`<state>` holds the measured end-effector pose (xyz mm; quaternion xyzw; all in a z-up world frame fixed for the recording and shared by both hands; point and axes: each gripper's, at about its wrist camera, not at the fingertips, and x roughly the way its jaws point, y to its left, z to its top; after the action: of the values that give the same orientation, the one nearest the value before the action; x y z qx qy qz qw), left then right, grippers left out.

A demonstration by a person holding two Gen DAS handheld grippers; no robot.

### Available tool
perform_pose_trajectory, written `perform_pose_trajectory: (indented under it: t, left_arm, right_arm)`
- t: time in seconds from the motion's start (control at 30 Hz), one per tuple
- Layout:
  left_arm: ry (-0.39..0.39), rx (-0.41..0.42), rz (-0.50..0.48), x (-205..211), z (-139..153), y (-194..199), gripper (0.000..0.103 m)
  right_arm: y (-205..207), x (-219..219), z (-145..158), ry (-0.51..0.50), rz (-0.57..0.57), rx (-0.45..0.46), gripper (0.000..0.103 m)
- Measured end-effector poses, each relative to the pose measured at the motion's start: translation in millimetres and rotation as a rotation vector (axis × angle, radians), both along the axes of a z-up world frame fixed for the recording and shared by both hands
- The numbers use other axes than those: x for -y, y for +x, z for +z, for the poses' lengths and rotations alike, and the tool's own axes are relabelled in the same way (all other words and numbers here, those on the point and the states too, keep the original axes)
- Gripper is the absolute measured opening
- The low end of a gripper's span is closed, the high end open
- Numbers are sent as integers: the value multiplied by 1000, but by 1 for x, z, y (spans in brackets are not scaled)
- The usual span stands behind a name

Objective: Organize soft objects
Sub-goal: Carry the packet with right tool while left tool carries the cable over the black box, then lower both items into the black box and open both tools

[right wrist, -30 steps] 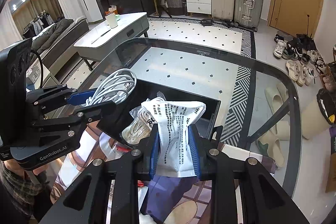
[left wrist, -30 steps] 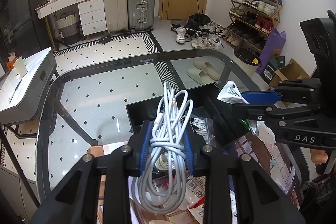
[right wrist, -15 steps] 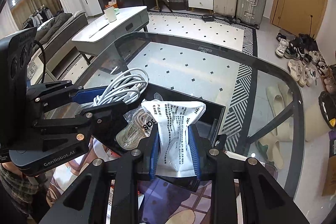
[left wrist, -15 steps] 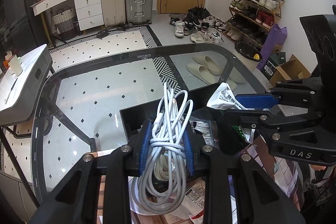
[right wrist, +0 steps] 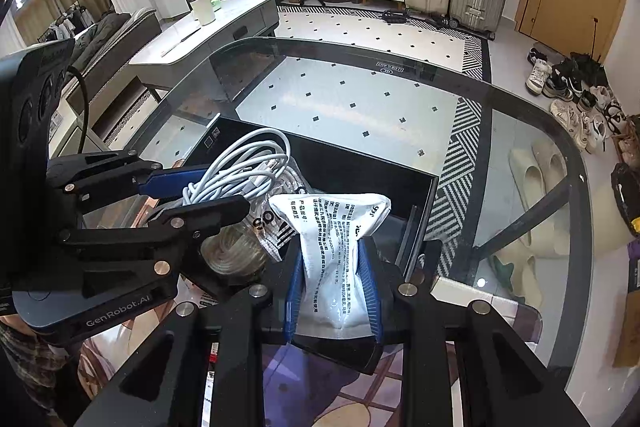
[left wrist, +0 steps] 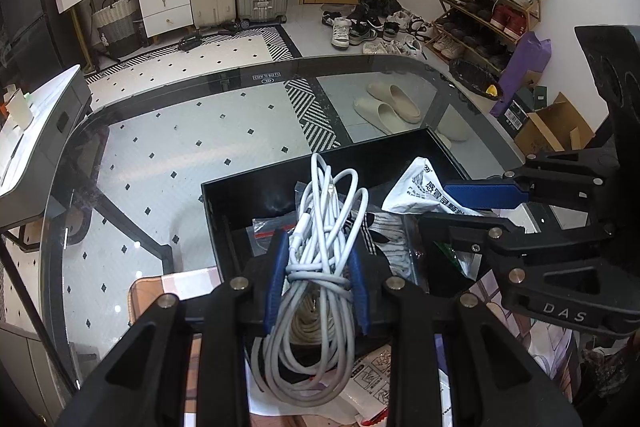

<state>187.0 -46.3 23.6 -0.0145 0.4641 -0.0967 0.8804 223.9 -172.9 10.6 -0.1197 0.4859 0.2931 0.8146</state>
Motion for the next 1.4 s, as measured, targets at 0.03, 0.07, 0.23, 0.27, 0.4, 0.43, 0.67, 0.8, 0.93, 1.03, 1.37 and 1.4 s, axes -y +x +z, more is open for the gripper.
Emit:
perform_pose_trajectory:
  t: [0.03, 0.07, 0.23, 0.27, 0.4, 0.43, 0.67, 0.8, 0.93, 1.03, 1.37, 1.4]
  left_arm:
    - [2, -1, -2, 1, -1, 0, 28]
    - [4, -1, -5, 2, -1, -1, 28]
    - [11, -11, -8, 4, -3, 3, 28]
    - [14, -16, -5, 4, -3, 3, 28]
    - [14, -24, -33, 8, -4, 4, 42]
    - [23, -23, -32, 9, -4, 4, 43]
    - [35, -19, -29, 7, 0, 0, 57]
    - [56, 0, -10, 2, 4, -3, 72]
    - [33, 21, -14, 0, 10, -10, 82]
    - [58, 51, -9, 2, 15, -16, 89]
    - [7, 46, 3, -5, 15, -33, 93]
    - [4, 47, 5, -4, 15, -36, 93]
  right_arm:
    - [0, 0, -1, -1, 1, 1, 27]
    - [0, 0, -1, 1, 3, 0, 27]
    - [0, 2, -4, 6, 6, -6, 31]
    - [1, 2, -5, 8, 6, -9, 34]
    - [1, 2, -4, 9, 4, -19, 46]
    - [1, 3, -3, 10, 2, -19, 49]
    - [-1, 9, 4, 39, 9, -18, 59]
    - [-7, 12, 11, 38, 1, 18, 90]
    - [-13, 23, 14, 56, -15, 36, 94]
    - [-16, 31, 14, 72, -25, 26, 94]
    - [-31, 41, 26, 101, -28, 40, 95]
    - [-33, 41, 26, 104, -25, 40, 95]
